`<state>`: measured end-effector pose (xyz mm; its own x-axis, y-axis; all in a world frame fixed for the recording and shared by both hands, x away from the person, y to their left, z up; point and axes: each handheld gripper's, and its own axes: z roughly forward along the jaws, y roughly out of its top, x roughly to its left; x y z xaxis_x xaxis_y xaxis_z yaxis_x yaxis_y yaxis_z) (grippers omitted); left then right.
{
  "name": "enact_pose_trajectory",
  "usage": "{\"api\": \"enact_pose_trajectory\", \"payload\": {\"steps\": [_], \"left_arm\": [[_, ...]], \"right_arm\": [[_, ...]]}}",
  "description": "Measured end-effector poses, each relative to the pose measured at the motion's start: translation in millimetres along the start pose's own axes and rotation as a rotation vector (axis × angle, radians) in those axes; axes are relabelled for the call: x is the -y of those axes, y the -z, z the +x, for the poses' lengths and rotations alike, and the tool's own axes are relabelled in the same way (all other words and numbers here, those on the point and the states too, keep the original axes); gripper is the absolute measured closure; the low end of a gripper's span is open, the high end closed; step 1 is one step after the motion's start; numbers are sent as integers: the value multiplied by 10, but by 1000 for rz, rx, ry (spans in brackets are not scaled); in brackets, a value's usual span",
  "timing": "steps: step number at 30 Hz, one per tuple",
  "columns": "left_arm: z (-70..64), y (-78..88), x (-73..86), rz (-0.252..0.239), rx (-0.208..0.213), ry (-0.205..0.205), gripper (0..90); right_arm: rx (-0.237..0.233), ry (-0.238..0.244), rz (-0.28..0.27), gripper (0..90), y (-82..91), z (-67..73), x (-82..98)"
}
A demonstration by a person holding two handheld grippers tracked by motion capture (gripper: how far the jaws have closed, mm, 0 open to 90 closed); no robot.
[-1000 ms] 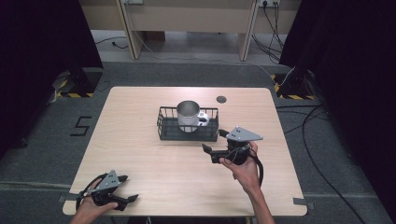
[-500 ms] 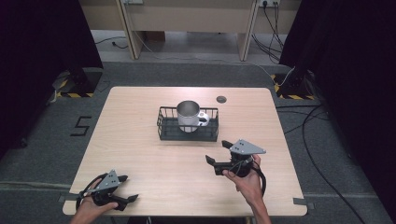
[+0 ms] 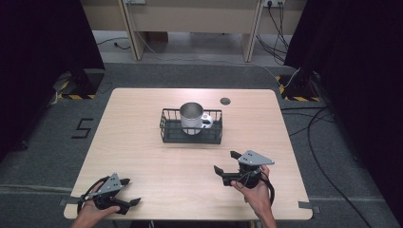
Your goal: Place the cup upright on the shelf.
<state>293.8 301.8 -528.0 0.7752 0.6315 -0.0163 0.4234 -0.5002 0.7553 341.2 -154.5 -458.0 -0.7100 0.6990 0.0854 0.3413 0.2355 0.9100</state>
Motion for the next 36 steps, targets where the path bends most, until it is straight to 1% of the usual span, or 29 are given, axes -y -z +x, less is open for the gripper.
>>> {"api": "enact_pose_trajectory", "payload": {"steps": [14,24,36], "left_arm": [[0,0,0,0,0,0,136],[0,0,0,0,0,0,136],[0,0,0,0,0,0,136]], "right_arm": [[-14,-1,51,152,-10,75,220],[-9,-24,121,152,-69,108,423],[1,-25,193,152,-126,150,592]]}}
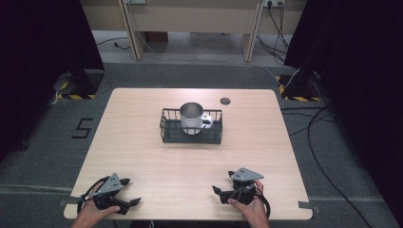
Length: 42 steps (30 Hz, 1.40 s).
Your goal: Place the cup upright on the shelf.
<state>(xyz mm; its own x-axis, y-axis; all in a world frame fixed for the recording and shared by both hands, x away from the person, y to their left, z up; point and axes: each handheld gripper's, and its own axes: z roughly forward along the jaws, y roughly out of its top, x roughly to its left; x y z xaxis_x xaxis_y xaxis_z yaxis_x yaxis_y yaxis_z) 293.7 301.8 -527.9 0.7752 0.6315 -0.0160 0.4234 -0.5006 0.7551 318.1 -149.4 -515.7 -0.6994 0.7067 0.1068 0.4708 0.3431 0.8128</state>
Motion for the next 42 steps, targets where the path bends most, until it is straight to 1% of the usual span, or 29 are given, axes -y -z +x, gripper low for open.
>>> {"api": "enact_pose_trajectory", "payload": {"steps": [5,12,14,16,18,21,22,23,24,42], "left_arm": [[0,0,0,0,0,0,136],[0,0,0,0,0,0,136],[0,0,0,0,0,0,136],[0,0,0,0,0,0,136],[-1,0,0,0,0,0,136],[0,0,0,1,0,-1,136],[-1,0,0,0,0,0,136],[-1,0,0,1,-1,-1,136],[-1,0,0,1,-1,-1,136],[0,1,0,1,0,-2,136]], "right_arm": [[15,-4,28,153,-17,3,43],[36,-4,59,153,-17,7,55],[44,-2,75,153,-27,12,55],[54,-5,112,149,-45,20,55],[66,15,118,144,-56,37,52],[93,56,140,117,-79,82,49],[98,77,150,78,-92,95,47],[89,82,162,32,-103,100,45],[93,79,174,6,-115,99,42],[90,75,175,5,-119,97,41]]}}
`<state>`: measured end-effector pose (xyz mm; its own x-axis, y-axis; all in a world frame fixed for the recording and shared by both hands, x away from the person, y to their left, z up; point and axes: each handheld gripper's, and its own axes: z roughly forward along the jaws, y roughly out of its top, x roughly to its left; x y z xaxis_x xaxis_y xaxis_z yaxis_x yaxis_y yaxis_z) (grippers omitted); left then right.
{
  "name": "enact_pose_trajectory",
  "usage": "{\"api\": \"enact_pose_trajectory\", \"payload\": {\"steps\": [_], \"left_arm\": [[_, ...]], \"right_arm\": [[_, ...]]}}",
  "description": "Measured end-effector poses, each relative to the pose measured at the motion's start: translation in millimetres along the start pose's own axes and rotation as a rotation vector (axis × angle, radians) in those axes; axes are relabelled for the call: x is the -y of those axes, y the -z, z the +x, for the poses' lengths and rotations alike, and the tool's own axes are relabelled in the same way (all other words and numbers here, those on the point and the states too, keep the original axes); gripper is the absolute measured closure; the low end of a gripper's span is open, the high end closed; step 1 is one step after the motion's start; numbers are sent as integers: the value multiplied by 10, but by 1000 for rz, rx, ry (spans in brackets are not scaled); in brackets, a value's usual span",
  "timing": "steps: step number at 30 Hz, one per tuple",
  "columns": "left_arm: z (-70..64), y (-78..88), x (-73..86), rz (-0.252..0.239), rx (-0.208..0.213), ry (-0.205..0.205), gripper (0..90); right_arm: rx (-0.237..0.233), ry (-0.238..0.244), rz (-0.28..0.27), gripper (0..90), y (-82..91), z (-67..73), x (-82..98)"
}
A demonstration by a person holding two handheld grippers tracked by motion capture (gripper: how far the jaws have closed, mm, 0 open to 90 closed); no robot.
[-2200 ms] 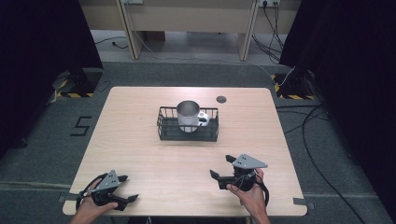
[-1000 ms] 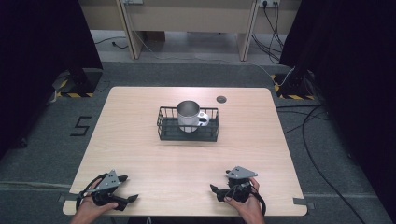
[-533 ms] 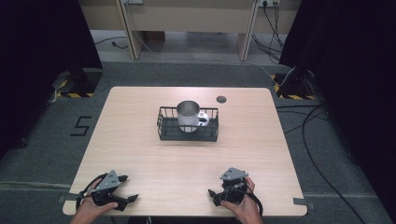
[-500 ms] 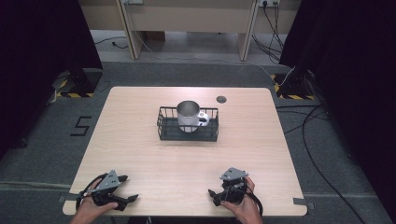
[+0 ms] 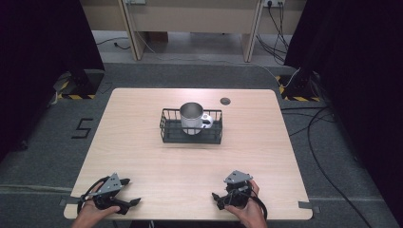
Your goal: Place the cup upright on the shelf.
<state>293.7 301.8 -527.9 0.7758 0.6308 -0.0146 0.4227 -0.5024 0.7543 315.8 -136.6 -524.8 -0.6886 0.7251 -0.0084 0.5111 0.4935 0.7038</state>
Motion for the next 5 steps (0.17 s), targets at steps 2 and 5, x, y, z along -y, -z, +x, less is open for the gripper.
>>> {"api": "enact_pose_trajectory", "payload": {"steps": [2,5], "left_arm": [[0,0,0,0,0,-1,136],[-2,0,0,1,-2,-1,136]], "right_arm": [[0,3,-1,5,-1,-2,0],[0,1,-1,4,0,0,0]]}}
